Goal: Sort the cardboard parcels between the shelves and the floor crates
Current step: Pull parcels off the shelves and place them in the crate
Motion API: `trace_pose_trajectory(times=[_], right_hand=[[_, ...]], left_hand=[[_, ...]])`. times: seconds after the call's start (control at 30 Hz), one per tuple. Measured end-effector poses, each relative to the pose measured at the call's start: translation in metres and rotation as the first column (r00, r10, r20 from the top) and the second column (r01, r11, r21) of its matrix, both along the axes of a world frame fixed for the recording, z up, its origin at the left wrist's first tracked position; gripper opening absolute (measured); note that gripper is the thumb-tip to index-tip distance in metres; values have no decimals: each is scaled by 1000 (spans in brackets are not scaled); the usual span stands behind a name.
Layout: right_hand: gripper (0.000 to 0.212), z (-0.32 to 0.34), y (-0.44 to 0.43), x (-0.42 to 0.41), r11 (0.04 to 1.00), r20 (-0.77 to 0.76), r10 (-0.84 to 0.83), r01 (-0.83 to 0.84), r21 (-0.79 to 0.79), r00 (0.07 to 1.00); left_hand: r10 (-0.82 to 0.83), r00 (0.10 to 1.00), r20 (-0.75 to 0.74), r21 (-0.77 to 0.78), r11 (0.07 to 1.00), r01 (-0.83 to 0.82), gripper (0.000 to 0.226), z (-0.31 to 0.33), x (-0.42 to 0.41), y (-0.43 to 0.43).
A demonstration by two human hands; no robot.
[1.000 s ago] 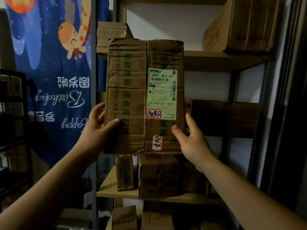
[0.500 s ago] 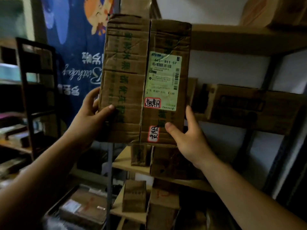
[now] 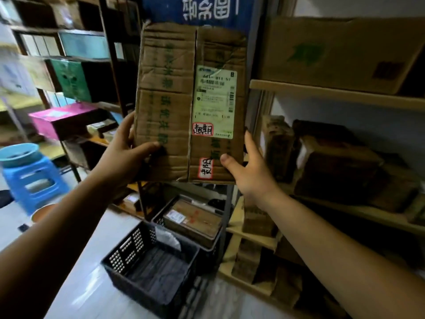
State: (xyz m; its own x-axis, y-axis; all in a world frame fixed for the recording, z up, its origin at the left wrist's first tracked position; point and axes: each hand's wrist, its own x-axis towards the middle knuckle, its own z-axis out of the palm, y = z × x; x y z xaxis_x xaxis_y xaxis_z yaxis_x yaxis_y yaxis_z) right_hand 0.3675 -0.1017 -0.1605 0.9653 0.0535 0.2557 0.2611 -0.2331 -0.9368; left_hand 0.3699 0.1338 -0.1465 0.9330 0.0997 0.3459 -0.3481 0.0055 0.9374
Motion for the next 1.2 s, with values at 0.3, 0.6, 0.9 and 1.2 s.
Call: trace_pose_trajectory(times=[0.3,0.6,0.9,1.2], right_hand=[[75,-54,90,51,999,-204,-13,20,35,979],[69,-106,115,152,999,-309,-24,36,35,951],[67,-145,147,216,994,-394,-87,107,28,915],[72,-218,244,226,939,-486,-310,342,-25,817]], left_hand=[[-63,967,-248,-2,998,64,60,-52,63,89],[-74,913,-402,-4,997,79,57,-105,163,110],[-58,830,-554,-13,998,61,71,-151,243,141],[-362,625,-692,-102,906,411,36,-223,294,221]])
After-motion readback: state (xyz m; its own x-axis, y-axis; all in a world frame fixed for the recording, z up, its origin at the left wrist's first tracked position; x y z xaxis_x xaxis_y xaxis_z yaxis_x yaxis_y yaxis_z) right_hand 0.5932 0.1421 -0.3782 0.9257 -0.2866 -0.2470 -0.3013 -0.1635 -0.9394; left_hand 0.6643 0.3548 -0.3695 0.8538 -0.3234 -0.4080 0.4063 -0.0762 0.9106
